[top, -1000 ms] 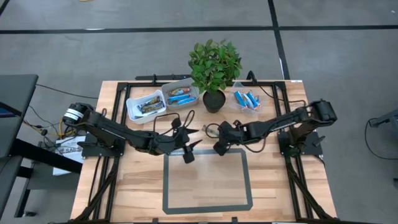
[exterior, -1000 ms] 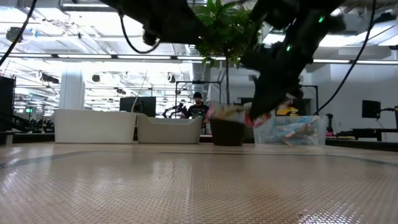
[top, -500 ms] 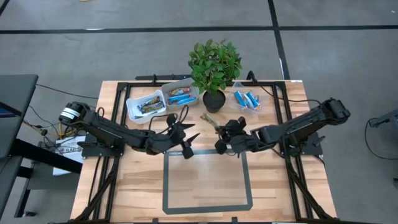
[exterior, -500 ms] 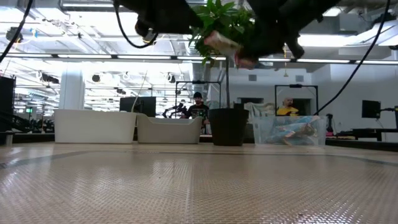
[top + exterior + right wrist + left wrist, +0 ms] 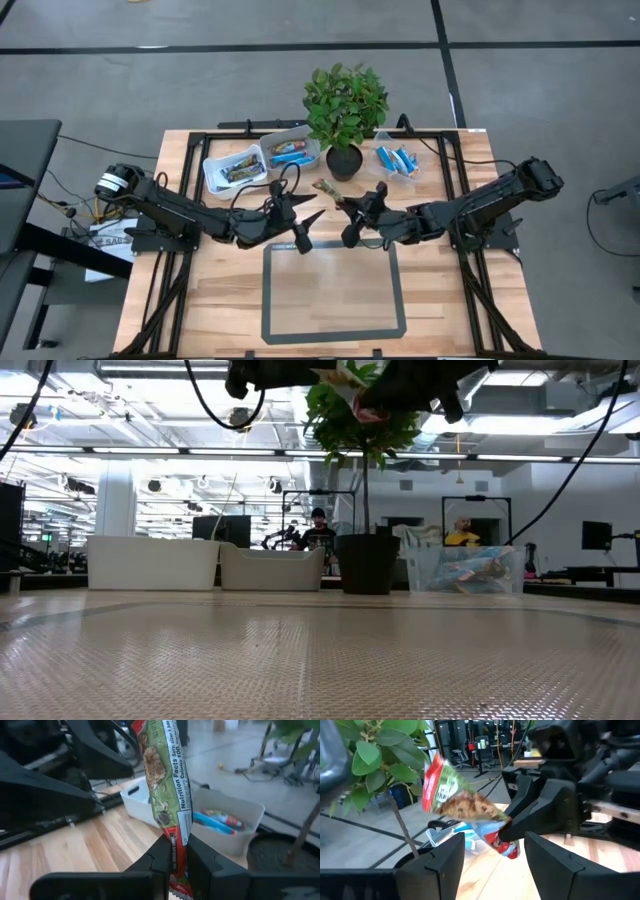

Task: Pick and place Granola Bars by type
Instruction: Put the red granola bar into the gray bin

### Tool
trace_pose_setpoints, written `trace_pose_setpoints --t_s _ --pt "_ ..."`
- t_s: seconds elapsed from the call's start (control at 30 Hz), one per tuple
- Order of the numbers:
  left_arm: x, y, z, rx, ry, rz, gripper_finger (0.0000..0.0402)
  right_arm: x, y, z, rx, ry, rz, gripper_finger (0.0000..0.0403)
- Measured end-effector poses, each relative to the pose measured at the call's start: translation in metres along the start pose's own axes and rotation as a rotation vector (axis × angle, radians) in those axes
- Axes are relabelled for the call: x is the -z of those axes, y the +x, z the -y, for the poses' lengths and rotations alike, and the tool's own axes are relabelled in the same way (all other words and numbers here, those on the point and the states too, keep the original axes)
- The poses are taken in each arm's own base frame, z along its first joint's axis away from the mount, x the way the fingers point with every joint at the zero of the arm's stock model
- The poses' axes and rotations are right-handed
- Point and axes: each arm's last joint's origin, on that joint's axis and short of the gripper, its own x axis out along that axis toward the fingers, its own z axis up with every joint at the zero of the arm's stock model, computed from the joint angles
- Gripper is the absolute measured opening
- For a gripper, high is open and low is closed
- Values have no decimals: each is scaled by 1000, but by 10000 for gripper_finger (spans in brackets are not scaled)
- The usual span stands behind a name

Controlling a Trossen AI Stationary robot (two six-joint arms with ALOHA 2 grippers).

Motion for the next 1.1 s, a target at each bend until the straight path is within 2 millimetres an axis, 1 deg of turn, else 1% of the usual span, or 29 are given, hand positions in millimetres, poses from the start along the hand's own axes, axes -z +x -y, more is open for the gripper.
trace_pose_setpoints --t_s 0.1,0.23,0.4,0.57,0.8,1.1 --pt "0 3 -3 -13 -4 3 199 -5 0 -2 -13 -24 44 35" --pt "-6 6 -7 -18 -18 48 199 -13 -1 -4 -20 -98 106 32" --pt "-20 2 -12 -9 -7 123 199 -17 -1 -4 6 -171 136 28" --pt "-33 -4 -16 73 -37 193 199 -17 -1 -4 9 -184 143 33" --pt "-34 1 -23 88 -72 202 199 -23 -4 -7 -5 -206 198 27" --pt "-37 6 -30 119 -105 234 199 -23 -7 -11 -42 -224 205 30"
